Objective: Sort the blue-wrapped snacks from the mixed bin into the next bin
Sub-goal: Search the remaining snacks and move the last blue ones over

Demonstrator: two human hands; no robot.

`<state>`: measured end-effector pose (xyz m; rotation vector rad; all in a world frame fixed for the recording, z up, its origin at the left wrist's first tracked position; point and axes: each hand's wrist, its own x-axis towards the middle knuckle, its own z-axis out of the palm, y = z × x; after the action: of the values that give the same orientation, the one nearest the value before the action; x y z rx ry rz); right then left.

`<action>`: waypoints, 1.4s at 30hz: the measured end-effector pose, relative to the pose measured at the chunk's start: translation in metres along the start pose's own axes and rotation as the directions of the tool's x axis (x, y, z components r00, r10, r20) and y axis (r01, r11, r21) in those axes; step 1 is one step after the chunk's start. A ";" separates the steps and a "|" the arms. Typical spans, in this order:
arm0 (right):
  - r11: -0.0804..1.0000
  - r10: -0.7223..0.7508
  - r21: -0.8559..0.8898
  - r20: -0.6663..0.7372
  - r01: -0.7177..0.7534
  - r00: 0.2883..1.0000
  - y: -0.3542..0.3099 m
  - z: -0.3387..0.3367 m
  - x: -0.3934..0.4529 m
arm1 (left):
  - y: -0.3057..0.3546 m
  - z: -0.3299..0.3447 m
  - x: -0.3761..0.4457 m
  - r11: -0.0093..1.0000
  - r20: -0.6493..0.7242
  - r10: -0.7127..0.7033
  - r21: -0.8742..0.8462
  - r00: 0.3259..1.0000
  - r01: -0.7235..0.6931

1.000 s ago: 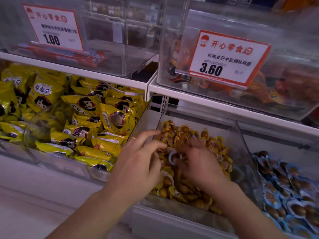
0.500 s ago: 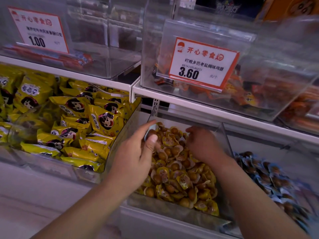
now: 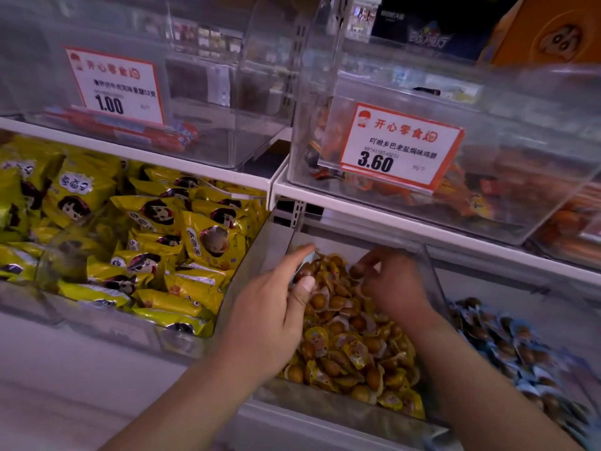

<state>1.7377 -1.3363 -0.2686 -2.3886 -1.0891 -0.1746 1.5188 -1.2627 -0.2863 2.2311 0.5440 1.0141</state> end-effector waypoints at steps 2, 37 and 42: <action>0.941 0.084 0.331 -0.040 -0.066 0.996 -0.007 -0.025 -0.020 | 0.006 0.006 -0.002 1.000 -0.018 -0.013 0.006 1.000 0.014; 0.854 0.153 0.520 -0.260 0.005 0.953 0.103 -0.106 -0.093 | 0.011 0.019 0.000 0.979 -0.035 0.078 0.191 0.996 -0.070; 0.897 -0.369 0.346 0.240 0.276 0.898 -0.007 -0.034 -0.091 | -0.009 -0.008 -0.023 0.988 0.079 -0.142 0.073 0.987 0.136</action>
<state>1.6746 -1.4099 -0.2651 -1.9815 -1.5371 0.2394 1.4970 -1.2665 -0.3001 2.2482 0.6954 0.8389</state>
